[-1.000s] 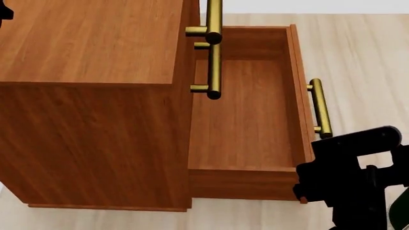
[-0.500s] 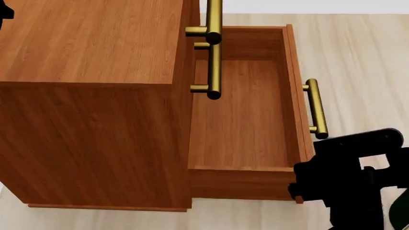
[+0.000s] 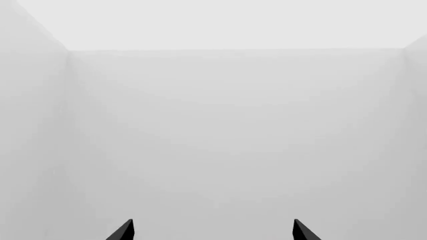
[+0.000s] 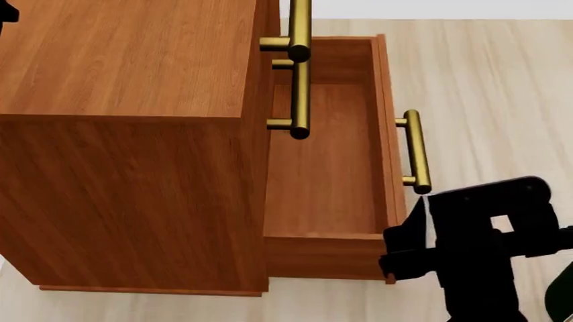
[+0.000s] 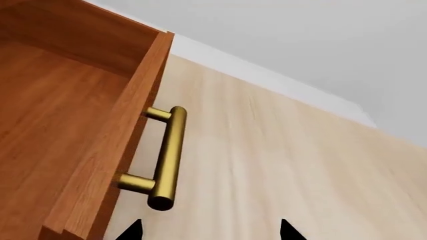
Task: Close the bottom drawer of the cabinet and open the top drawer.
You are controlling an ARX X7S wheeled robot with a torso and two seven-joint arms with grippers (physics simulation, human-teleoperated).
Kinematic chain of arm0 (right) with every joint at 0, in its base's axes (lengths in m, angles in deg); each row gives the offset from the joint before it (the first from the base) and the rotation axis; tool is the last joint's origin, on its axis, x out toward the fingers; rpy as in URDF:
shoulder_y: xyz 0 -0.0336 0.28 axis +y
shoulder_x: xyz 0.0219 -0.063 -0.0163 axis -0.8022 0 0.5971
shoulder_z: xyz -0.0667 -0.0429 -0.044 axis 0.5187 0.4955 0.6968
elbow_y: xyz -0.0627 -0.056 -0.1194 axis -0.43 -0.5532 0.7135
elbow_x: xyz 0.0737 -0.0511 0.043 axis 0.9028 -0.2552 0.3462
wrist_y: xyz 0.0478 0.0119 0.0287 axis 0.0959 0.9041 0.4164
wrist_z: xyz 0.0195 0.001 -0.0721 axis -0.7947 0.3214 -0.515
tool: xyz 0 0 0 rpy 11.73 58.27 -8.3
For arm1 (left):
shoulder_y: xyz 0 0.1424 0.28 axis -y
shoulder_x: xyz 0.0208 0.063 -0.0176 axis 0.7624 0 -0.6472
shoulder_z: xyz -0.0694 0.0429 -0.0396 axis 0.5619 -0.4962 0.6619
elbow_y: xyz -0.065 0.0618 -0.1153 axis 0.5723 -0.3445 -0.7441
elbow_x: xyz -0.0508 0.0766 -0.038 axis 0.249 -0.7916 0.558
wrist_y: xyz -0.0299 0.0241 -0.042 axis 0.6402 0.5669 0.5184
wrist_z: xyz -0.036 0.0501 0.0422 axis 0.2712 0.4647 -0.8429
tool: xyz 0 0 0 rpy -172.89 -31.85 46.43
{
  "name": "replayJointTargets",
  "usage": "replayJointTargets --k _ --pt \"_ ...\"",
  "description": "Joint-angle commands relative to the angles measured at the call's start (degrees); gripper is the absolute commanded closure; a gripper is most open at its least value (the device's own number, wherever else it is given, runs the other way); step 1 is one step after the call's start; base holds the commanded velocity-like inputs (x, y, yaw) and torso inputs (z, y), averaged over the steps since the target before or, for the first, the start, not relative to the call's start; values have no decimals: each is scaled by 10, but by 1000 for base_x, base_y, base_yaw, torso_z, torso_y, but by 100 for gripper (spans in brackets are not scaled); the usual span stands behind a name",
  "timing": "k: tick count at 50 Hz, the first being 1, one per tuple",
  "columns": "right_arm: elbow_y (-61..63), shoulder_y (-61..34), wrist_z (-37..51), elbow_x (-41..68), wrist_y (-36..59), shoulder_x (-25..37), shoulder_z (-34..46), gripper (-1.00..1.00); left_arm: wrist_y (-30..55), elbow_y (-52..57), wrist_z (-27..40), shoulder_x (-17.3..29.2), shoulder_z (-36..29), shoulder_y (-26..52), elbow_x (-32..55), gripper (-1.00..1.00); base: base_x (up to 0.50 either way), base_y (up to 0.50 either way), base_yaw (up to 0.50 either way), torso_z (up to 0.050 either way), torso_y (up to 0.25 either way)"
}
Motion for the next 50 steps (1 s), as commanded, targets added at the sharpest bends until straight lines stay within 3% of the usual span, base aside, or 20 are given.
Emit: replayJointTargets --k 1,50 --pt "-13 9 -33 44 -12 -10 7 -100 3 3 3 2 0 2 3 -100 0 3 0 0 0" --pt "-138 -31 -132 166 -27 -85 -24 -100 9 11 15 15 3 9 14 -100 0 0 0 0 -2"
